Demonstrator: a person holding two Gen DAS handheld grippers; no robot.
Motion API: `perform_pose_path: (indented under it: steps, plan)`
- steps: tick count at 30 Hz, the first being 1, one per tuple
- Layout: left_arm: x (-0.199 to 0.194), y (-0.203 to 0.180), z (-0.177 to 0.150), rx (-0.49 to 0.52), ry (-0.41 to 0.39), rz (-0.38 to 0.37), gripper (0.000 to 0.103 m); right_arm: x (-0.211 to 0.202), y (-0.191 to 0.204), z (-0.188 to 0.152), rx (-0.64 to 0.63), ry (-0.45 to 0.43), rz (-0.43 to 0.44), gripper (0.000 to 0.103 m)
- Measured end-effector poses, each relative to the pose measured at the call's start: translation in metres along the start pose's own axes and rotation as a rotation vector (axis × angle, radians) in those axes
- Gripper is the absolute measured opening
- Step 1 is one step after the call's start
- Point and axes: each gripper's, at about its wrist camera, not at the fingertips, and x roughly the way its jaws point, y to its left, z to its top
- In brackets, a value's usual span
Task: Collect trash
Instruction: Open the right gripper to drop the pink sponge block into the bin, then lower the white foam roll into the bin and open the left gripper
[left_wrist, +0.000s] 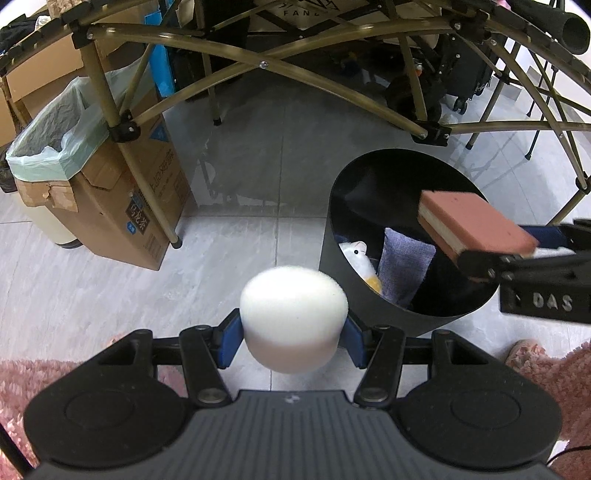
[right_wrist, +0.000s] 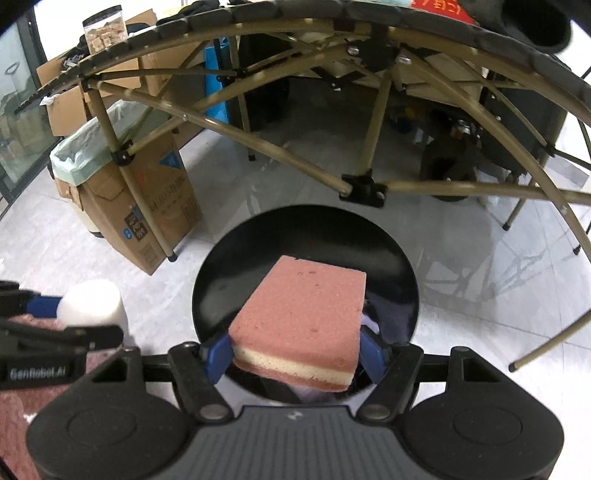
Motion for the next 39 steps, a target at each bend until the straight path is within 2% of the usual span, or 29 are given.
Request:
perform_pose_path:
  steps: [9, 10, 12, 19, 30, 39]
  plan:
    - [0.004, 0.007, 0.001, -0.021, 0.018, -0.003, 0.057, 0.018, 0.005, 0.011, -0.026, 0.006, -0.007, 0.074]
    - [0.005, 0.008, 0.001, -0.022, 0.019, -0.003, 0.057, 0.019, 0.004, 0.011, -0.027, 0.006, -0.010, 0.077]
    - [0.006, 0.008, 0.001, -0.022, 0.022, -0.004, 0.057, 0.022, 0.005, 0.011, -0.028, 0.008, -0.025, 0.103]
    - [0.006, 0.006, 0.001, -0.016, 0.024, -0.006, 0.057, 0.025, 0.000, 0.007, -0.021, 0.018, -0.062, 0.103]
    - [0.007, 0.002, 0.000, -0.007, 0.020, -0.008, 0.057, 0.023, -0.006, 0.002, -0.018, 0.022, -0.073, 0.103]
    - [0.009, -0.007, 0.003, 0.023, 0.015, -0.005, 0.057, 0.017, -0.010, 0.002, -0.036, -0.002, -0.101, 0.103]
